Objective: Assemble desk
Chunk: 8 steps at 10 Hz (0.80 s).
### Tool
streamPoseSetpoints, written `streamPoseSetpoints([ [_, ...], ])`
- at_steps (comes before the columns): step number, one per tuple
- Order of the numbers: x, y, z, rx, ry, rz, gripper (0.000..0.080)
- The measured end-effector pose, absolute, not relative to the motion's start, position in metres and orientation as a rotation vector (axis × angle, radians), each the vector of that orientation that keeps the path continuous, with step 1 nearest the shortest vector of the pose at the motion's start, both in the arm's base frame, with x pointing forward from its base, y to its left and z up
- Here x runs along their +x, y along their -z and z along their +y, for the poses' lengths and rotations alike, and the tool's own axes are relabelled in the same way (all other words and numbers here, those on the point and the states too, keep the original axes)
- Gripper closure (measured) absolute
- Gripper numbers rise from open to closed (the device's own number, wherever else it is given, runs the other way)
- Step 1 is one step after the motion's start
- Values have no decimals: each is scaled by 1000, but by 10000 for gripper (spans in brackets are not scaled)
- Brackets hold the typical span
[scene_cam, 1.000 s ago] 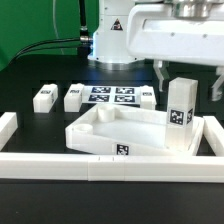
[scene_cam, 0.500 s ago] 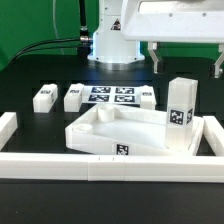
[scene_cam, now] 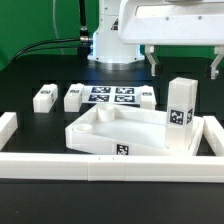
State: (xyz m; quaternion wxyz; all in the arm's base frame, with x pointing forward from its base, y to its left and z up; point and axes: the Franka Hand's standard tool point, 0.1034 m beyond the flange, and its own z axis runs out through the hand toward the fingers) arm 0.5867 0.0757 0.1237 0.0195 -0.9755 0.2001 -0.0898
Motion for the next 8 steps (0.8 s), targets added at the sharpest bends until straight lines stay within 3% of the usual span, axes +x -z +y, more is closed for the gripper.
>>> streamPoseSetpoints([
  [2,566,-116,74,-3091,269,403,151],
  [8,553,-106,60,-3086,319,360,151],
])
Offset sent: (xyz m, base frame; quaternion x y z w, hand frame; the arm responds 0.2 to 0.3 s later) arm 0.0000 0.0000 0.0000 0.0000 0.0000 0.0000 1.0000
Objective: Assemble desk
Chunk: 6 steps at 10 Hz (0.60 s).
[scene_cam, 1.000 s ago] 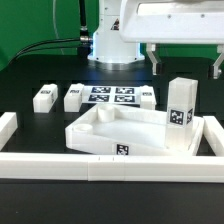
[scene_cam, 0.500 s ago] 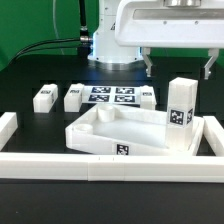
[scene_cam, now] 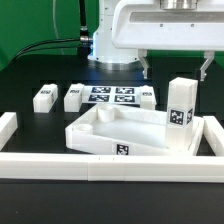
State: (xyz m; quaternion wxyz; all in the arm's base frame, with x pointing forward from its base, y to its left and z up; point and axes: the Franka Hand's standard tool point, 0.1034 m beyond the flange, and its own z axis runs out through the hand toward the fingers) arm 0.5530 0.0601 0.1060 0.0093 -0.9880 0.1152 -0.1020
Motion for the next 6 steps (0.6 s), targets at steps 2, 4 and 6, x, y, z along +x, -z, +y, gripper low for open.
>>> streamPoseSetpoints([
  [2,504,-78,41,-3097,277,379,151],
  [4,500,-73,38,-3100,268,376,151],
  [6,500,-72,38,-3101,249,377,151],
])
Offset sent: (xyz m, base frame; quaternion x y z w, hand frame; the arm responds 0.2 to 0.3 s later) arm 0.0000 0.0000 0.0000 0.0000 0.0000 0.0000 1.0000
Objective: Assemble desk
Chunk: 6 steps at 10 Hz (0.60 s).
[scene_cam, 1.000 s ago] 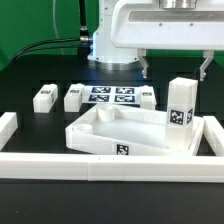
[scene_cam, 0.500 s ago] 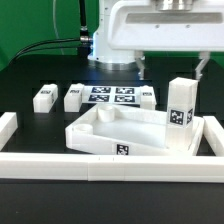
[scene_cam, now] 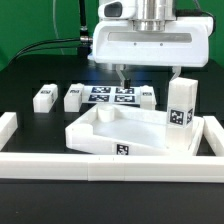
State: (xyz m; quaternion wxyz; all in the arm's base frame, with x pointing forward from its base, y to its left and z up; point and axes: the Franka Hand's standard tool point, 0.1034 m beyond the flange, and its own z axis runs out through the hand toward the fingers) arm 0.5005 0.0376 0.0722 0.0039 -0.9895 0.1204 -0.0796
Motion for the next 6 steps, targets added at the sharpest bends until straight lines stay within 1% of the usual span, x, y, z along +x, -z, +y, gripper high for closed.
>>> streamPoseSetpoints([
  [1,496,-70,38,-3104,175,376,151],
  [2,493,-70,37,-3098,15,387,151],
  [3,494,-70,35,-3096,-21,385,151],
  [4,483,-68,32,-3089,-156,344,151],
  [6,474,-63,27,-3065,-321,282,151],
])
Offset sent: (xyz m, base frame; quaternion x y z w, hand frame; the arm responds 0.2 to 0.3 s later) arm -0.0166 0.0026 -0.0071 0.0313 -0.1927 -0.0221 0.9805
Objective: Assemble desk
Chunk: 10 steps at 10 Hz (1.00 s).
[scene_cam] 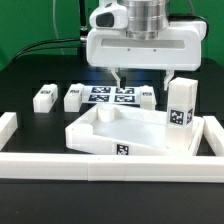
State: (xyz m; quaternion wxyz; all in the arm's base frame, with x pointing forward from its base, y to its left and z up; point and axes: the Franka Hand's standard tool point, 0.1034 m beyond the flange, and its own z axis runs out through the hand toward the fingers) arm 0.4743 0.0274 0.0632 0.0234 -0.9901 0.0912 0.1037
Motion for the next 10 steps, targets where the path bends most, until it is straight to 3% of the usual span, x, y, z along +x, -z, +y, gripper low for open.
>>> streamPoseSetpoints([
  [10,452,-50,27,-2762,-1267,283,151],
])
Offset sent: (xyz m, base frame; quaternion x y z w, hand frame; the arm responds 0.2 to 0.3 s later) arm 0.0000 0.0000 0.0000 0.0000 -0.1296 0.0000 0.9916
